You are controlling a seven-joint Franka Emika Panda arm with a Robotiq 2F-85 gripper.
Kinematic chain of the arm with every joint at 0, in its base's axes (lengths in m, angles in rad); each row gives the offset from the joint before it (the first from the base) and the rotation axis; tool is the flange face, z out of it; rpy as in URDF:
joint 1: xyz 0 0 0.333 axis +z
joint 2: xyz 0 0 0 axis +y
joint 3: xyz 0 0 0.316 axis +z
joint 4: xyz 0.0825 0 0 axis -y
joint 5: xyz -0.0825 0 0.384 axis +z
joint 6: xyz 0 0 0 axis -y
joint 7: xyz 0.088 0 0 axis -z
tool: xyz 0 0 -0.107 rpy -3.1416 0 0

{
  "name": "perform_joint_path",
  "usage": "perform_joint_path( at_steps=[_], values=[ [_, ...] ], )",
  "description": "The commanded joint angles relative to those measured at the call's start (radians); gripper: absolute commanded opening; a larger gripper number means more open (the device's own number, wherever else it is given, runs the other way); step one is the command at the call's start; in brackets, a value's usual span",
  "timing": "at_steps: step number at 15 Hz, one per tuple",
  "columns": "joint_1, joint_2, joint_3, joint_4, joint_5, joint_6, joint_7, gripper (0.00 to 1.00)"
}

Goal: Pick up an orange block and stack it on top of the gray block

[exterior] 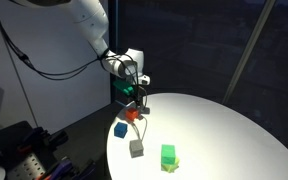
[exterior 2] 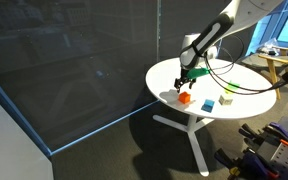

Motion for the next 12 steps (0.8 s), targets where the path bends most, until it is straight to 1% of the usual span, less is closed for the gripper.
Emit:
perform_joint_path(
  at_steps=[1, 12],
  values=[
    [-0.004, 0.04, -0.001, 0.051, 0.006, -0.012, 0.009, 1.0],
    [-0.006, 0.106, -0.007, 0.098, 0.006, -0.02, 0.011, 1.0]
  ],
)
